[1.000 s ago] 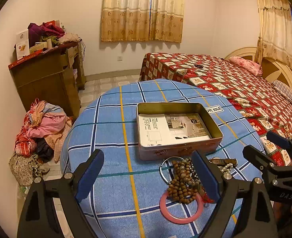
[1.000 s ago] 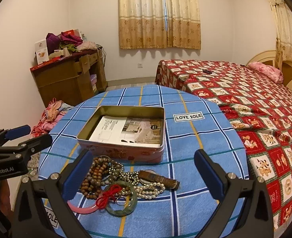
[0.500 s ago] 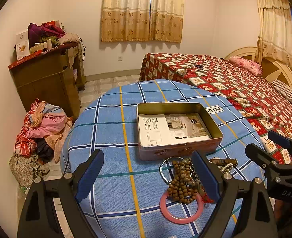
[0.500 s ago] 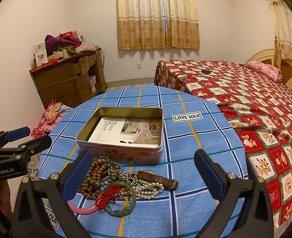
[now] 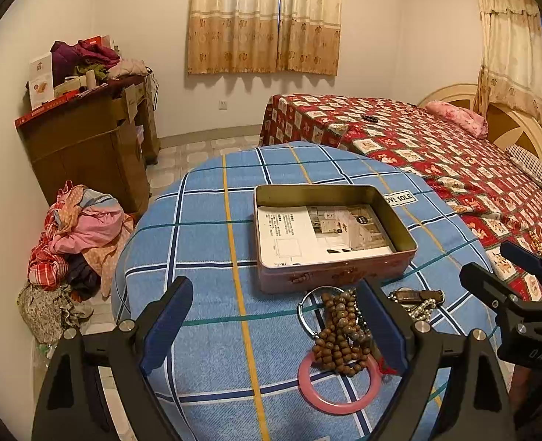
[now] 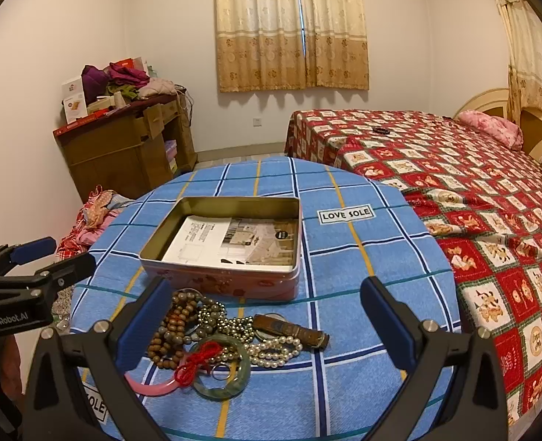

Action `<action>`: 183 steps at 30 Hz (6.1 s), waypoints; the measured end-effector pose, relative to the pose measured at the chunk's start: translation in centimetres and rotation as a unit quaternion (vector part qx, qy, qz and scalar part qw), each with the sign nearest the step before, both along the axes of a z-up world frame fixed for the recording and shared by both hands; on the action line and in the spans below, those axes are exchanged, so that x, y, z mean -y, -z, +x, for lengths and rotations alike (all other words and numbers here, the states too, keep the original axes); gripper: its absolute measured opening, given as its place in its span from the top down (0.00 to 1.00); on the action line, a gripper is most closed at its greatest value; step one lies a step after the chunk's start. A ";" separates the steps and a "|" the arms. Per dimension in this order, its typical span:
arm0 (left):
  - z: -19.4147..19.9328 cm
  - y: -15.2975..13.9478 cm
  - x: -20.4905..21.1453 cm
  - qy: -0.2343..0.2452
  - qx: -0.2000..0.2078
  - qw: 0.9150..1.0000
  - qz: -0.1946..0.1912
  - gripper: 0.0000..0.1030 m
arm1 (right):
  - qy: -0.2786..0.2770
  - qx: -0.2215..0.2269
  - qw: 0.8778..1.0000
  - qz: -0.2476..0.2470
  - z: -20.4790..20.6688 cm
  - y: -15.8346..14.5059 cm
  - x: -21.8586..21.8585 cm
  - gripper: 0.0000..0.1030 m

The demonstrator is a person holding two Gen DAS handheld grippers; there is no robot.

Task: Organize jewelry
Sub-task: 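Grasp the dark bead bracelet with the left tool while the right tool grasps the red string, then lift the dark bead bracelet and red string and carry both over the tin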

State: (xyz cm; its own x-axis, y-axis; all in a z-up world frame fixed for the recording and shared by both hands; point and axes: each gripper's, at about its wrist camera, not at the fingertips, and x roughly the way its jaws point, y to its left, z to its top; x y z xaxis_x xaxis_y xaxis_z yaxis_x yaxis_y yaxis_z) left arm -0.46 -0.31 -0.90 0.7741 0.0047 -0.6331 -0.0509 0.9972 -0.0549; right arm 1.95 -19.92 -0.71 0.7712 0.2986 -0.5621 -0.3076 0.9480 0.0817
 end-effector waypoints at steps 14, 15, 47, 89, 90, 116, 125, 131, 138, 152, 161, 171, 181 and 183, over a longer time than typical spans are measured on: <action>1.8 4.1 -0.2 0.004 -0.054 0.999 -0.001 0.12 | 0.005 -0.044 0.999 -0.010 1.5 3.8 0.4 0.00; 1.8 4.3 -0.1 0.006 -0.056 0.998 -0.001 0.12 | 0.005 -0.046 0.999 -0.011 1.5 4.0 0.5 0.00; 3.4 5.3 3.3 0.099 -0.055 0.992 -0.053 0.92 | -0.030 -0.103 0.994 -0.028 1.4 7.3 -0.8 0.33; -0.6 3.6 -0.4 0.038 -0.040 0.997 -0.046 0.92 | -0.144 -0.077 0.986 -0.037 -1.6 6.1 -5.3 0.93; -0.6 3.4 -0.5 0.038 -0.037 0.998 -0.045 0.92 | -0.142 -0.074 0.987 -0.032 -1.6 5.8 -5.1 0.94; -0.2 3.4 -0.2 0.051 -0.036 0.997 -0.040 0.92 | -0.152 -0.100 0.982 -0.042 -0.7 6.9 -5.7 0.61; -0.2 3.4 -0.1 0.053 -0.037 0.997 -0.040 0.92 | -0.158 -0.086 0.983 -0.028 -1.2 6.2 -5.1 0.93; -0.3 3.0 -0.1 0.052 -0.031 0.997 -0.039 0.92 | -0.151 -0.061 0.987 -0.011 -1.5 4.0 -4.4 0.93; 0.3 1.6 -0.5 0.058 -0.015 0.997 -0.045 0.92 | -0.155 -0.041 0.987 0.001 -0.9 1.9 -4.3 0.93; 3.0 -0.1 -0.7 0.061 0.008 0.997 -0.039 0.92 | -0.151 -0.008 0.989 0.002 2.1 -0.7 -3.6 0.93; 5.9 -0.2 -0.4 0.063 0.008 0.998 -0.027 0.92 | -0.141 -0.006 0.990 0.009 5.6 -0.9 -3.3 0.93; 9.4 0.3 -0.3 0.064 -0.004 0.998 -0.008 0.92 | -0.132 -0.012 0.991 0.001 8.7 -0.4 -3.7 0.93; 12.5 1.9 -0.5 0.061 -0.031 0.998 -0.003 0.92 | -0.119 -0.028 0.992 -0.011 11.7 0.9 -4.1 0.93; 12.9 2.2 -0.5 0.062 -0.035 0.997 0.000 0.92 | -0.118 -0.031 0.992 -0.017 12.2 1.3 -4.3 0.93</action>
